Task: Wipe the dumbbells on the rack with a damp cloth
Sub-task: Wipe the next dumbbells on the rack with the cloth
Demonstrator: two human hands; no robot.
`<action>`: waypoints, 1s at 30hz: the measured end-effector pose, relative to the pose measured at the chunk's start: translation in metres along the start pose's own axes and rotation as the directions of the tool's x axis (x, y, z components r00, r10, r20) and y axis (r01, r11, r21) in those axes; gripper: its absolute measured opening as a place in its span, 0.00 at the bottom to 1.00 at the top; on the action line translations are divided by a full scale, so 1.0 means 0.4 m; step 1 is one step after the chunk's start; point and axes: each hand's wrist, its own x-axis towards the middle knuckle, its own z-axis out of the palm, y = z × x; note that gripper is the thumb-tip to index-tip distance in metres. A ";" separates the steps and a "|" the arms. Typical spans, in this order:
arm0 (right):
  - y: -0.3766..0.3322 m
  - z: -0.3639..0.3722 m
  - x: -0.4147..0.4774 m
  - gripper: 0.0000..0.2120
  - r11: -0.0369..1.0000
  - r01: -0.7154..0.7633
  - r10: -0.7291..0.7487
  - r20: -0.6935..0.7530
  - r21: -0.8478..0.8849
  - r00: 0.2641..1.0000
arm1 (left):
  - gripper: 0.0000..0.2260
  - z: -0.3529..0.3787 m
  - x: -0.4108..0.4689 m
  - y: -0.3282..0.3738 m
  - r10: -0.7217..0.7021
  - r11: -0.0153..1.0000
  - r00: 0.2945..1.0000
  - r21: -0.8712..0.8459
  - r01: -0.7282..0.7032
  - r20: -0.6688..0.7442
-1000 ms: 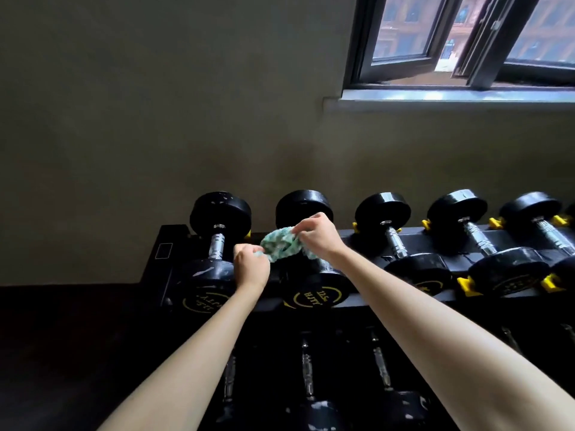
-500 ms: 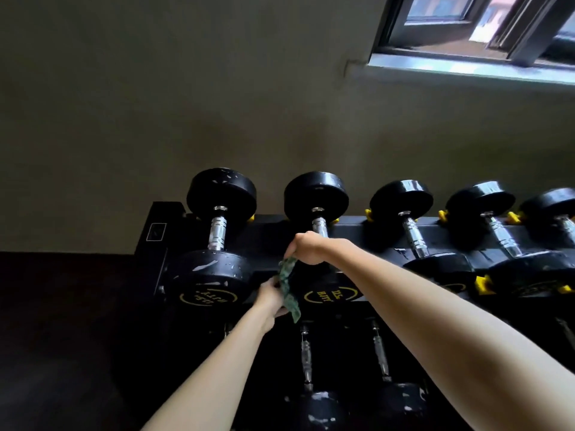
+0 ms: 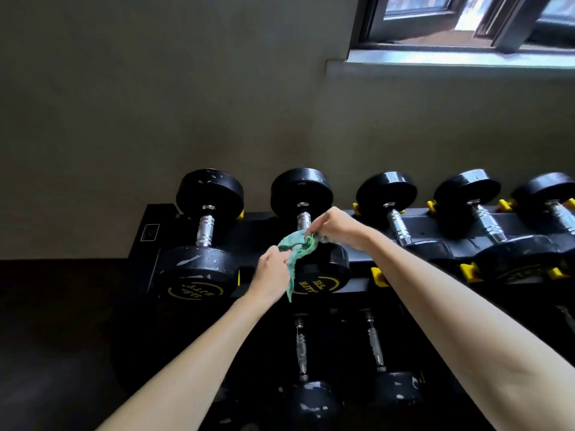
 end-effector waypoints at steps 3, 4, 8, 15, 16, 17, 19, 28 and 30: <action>0.032 -0.015 -0.028 0.20 0.998 0.044 -0.047 -0.072 -0.043 0.996 | 0.13 0.015 -0.013 0.034 0.069 0.996 0.997 0.051 -0.071 0.040; 0.051 -0.022 -0.036 0.21 0.998 0.050 -0.053 -0.088 -0.037 0.995 | 0.12 0.025 -0.015 0.040 0.079 0.994 0.996 0.070 -0.082 0.040; 0.159 -0.027 -0.080 0.22 0.998 0.003 0.005 -0.127 0.068 0.992 | 0.07 0.077 -0.018 0.062 0.180 0.954 0.981 0.232 -0.191 0.067; 0.275 0.031 -0.153 0.18 0.963 -0.047 0.073 -0.090 0.264 0.993 | 0.13 0.153 -0.052 0.098 0.164 0.931 0.984 0.319 -0.178 0.070; 0.290 0.039 -0.160 0.18 0.973 -0.073 0.080 -0.027 0.221 0.996 | 0.13 0.175 -0.064 0.094 0.117 0.925 0.984 0.345 -0.157 0.134; 0.304 0.048 -0.173 0.18 0.980 -0.109 0.103 0.046 0.168 0.994 | 0.12 0.200 -0.079 0.082 0.070 0.918 0.978 0.371 -0.140 0.197; 0.334 0.057 -0.195 0.18 0.984 -0.133 0.119 0.122 0.119 0.985 | 0.06 0.229 -0.092 0.052 -0.015 0.917 0.975 0.392 -0.076 0.223; 0.377 -0.025 -0.211 0.11 0.778 -0.252 0.255 0.078 0.575 0.964 | 0.11 0.242 -0.093 0.094 -0.152 0.974 0.976 0.192 0.121 0.157; 0.389 0.019 -0.196 0.14 0.679 -0.359 0.352 0.145 0.640 0.925 | 0.14 0.260 -0.098 0.062 -0.279 0.954 0.952 0.151 0.259 0.129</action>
